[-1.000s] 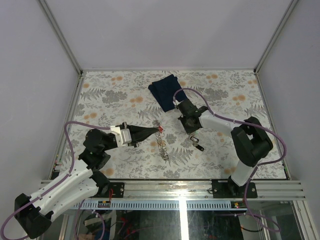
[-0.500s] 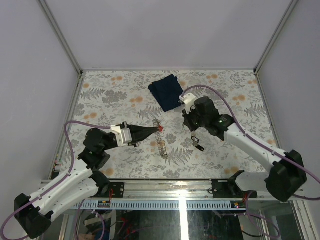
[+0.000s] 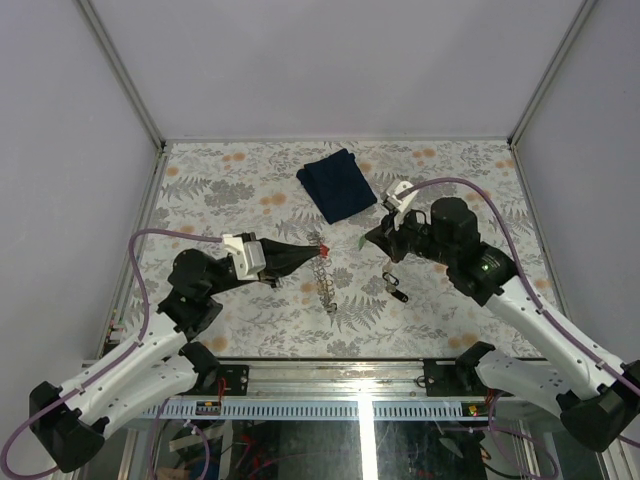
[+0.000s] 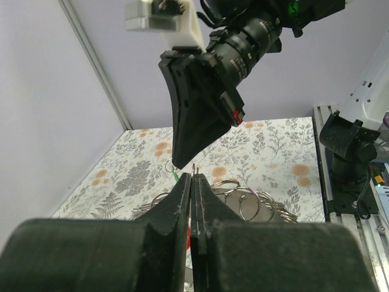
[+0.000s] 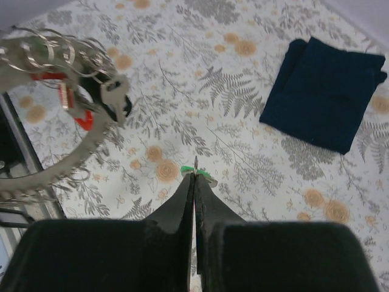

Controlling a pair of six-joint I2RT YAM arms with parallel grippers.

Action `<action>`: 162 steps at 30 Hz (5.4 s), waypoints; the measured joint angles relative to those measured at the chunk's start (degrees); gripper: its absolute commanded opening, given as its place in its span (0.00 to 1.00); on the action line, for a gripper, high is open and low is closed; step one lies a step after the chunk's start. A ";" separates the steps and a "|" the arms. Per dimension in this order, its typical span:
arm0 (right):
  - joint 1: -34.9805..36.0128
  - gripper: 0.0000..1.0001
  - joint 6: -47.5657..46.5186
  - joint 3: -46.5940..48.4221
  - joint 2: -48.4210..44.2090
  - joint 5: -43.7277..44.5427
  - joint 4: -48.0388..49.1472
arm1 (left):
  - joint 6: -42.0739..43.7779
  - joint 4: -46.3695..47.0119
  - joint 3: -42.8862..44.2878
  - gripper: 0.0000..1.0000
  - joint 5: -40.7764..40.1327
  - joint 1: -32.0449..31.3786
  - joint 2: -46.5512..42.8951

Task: Put the keys on the keyring

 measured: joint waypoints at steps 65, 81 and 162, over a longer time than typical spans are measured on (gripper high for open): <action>9.70 0.00 -10.51 -2.25 -6.95 -23.82 26.60 | 14.08 14.80 -5.25 0.00 3.10 -0.07 -4.74; 9.79 0.00 6.36 10.05 3.26 -26.88 18.10 | 5.79 20.17 -7.19 0.00 -3.93 -0.33 -6.27; 9.81 0.00 16.09 11.28 7.39 -21.14 16.61 | 4.61 19.69 -7.17 0.00 -3.91 -0.37 -4.96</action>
